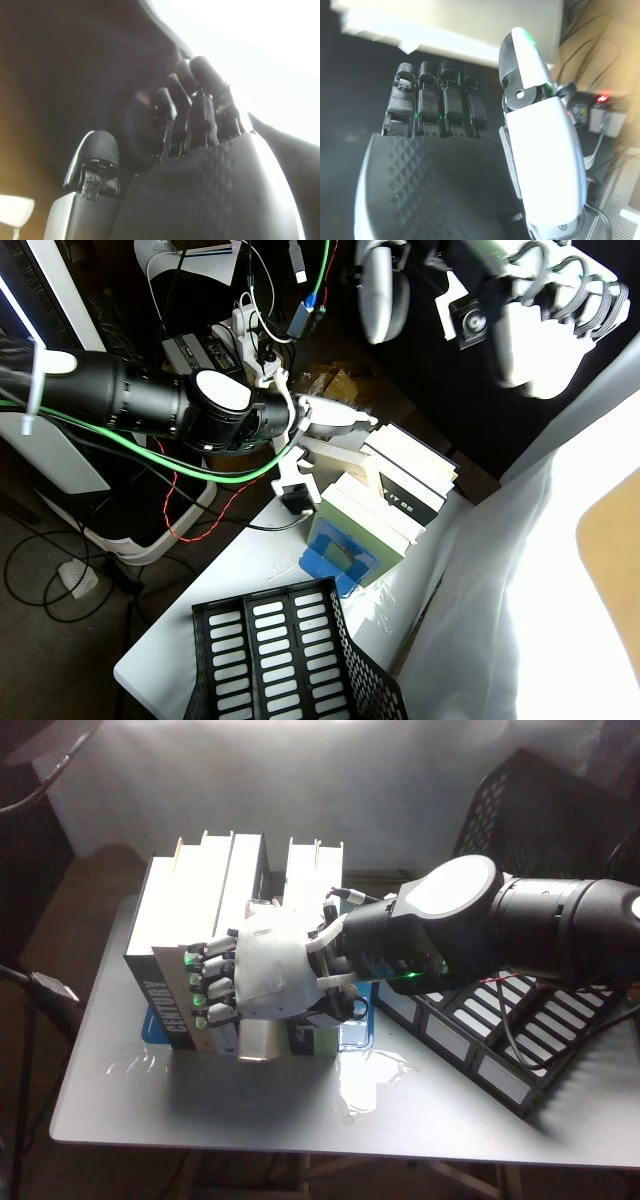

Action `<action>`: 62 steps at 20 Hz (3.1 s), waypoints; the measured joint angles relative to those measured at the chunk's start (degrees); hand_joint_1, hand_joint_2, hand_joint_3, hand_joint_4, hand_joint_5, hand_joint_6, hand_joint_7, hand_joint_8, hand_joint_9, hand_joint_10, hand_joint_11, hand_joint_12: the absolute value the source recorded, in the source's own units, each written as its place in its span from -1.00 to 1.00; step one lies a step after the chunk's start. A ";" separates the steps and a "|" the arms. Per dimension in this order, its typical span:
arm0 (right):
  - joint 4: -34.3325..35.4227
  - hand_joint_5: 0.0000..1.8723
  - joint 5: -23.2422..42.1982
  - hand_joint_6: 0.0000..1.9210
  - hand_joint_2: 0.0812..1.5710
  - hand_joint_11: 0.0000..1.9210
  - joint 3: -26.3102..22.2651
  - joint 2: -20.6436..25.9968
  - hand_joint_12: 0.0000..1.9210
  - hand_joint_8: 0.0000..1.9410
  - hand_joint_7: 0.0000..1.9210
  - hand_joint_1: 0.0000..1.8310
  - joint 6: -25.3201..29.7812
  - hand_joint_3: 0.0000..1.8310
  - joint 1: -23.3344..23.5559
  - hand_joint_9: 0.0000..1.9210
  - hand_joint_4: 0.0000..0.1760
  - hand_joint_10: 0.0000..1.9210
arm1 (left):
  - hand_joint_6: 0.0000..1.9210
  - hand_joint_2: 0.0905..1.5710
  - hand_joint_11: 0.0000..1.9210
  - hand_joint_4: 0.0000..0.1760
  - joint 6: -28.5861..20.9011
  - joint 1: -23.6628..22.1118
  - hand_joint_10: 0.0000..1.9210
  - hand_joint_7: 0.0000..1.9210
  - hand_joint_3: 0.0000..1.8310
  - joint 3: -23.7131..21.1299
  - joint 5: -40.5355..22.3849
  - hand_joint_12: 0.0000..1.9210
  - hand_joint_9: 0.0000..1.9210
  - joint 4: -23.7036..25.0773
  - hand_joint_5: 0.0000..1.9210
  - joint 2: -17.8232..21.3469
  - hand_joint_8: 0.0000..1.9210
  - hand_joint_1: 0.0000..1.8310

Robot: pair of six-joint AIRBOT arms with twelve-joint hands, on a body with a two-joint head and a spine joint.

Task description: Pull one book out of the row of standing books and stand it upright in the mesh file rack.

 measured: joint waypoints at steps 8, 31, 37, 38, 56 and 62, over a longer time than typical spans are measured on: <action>-0.31 -0.83 -1.64 -0.87 0.53 -1.00 1.68 -1.07 -1.00 -1.00 -0.83 0.24 0.83 -1.00 -0.33 -1.00 -1.00 -0.77 | -0.45 0.88 -1.00 -1.00 -0.04 0.00 -0.36 -0.99 -1.00 -0.59 -0.57 0.47 -1.00 0.07 -0.88 -0.17 -0.45 -0.61; 0.00 -0.83 -1.60 -0.87 0.53 -1.00 4.28 -2.12 -1.00 -1.00 -0.83 0.24 2.80 -1.00 -1.33 -1.00 -1.00 -0.77 | 0.99 0.10 0.50 -1.00 -0.46 -0.83 1.00 0.23 0.13 0.20 -1.14 1.00 0.54 0.35 -0.27 -2.16 1.00 0.03; 0.24 -0.83 -1.33 -0.87 0.53 -1.00 4.37 -2.10 -1.00 -1.00 -0.83 0.24 2.86 -1.00 -1.31 -1.00 -1.00 -0.77 | -0.94 0.97 -0.99 -0.33 -0.74 -0.79 -0.31 -0.97 -0.17 0.50 -1.42 0.29 -0.98 0.09 -0.97 -2.16 -0.58 0.81; 0.39 -0.83 -1.31 -0.87 0.53 -1.00 4.35 -2.10 -1.00 -1.00 -0.83 0.24 2.89 -1.00 -1.31 -1.00 -1.00 -0.77 | -0.99 0.99 -1.00 -1.00 -1.03 -0.79 -0.43 -0.99 -0.10 0.55 -1.29 0.39 -1.00 0.07 -0.99 -2.16 -0.67 0.96; 1.11 -0.18 -0.11 0.15 0.45 -0.56 4.66 -2.27 0.74 -0.13 -0.05 0.34 3.39 -0.99 -1.27 -0.29 -1.00 0.00 | -1.00 1.00 -1.00 -1.00 -0.92 -0.76 -0.48 -1.00 -0.08 1.03 -0.98 0.45 -1.00 -0.24 -1.00 -2.78 -0.71 1.00; 0.66 -0.08 0.81 0.32 0.43 -0.41 5.14 -2.54 0.68 -0.07 0.01 0.48 3.15 -1.00 -1.27 -0.16 -1.00 0.35 | -1.00 1.00 -1.00 -1.00 -0.94 -0.76 -0.48 -1.00 -0.08 1.03 -1.05 0.45 -1.00 -0.26 -1.00 -2.84 -0.71 1.00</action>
